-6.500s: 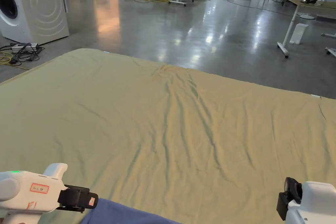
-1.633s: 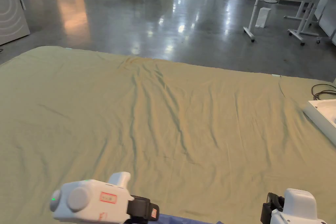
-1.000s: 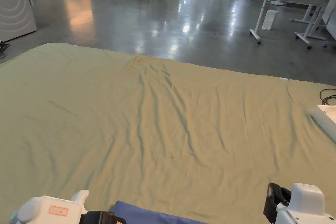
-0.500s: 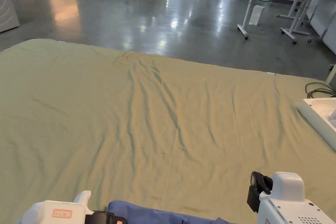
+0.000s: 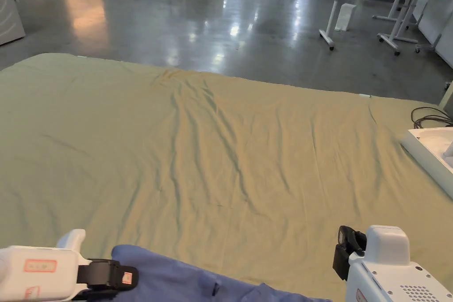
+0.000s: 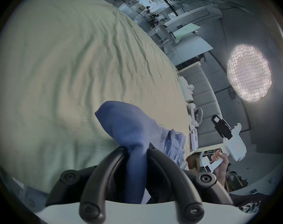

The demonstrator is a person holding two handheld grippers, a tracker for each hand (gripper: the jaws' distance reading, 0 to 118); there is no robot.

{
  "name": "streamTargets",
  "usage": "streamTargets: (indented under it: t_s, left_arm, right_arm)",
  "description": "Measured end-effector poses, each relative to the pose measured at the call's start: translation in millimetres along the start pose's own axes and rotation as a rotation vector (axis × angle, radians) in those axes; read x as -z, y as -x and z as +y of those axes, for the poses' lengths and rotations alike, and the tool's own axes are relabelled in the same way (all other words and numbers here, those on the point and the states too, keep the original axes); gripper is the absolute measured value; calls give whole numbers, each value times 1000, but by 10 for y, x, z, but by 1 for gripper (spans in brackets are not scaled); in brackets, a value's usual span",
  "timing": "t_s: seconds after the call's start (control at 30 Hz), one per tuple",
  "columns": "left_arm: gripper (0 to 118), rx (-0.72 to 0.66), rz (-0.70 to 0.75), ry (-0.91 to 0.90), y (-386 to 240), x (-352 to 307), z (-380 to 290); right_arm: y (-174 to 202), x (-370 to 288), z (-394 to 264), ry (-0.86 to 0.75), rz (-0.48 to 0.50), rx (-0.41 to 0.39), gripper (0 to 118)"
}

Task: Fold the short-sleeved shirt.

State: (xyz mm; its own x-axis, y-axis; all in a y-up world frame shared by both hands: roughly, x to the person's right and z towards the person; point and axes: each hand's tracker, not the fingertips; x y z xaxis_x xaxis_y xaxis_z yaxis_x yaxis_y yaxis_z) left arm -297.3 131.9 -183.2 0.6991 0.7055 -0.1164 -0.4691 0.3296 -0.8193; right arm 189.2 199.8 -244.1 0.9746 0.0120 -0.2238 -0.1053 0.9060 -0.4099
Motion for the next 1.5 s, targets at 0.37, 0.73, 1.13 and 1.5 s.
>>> streamTargets:
  t_s: [0.37, 0.73, 1.13, 1.5]
  left_arm:
    - [16, 62, 246, -27, -588, -321, 21]
    - [16, 169, 252, 33, -1395, 173, -171]
    - [16, 208, 215, 192, -2001, 1300, -468]
    - [52, 131, 196, 305, -1917, 1927, -713]
  right_arm:
    - [65, 59, -11, -3, 29, 8, 0]
    - [4, 52, -52, 6, 25, 21, 0]
    - [-132, -24, -154, 17, -1, 46, 0]
    - [-285, -77, -202, 25, -30, 70, 0]
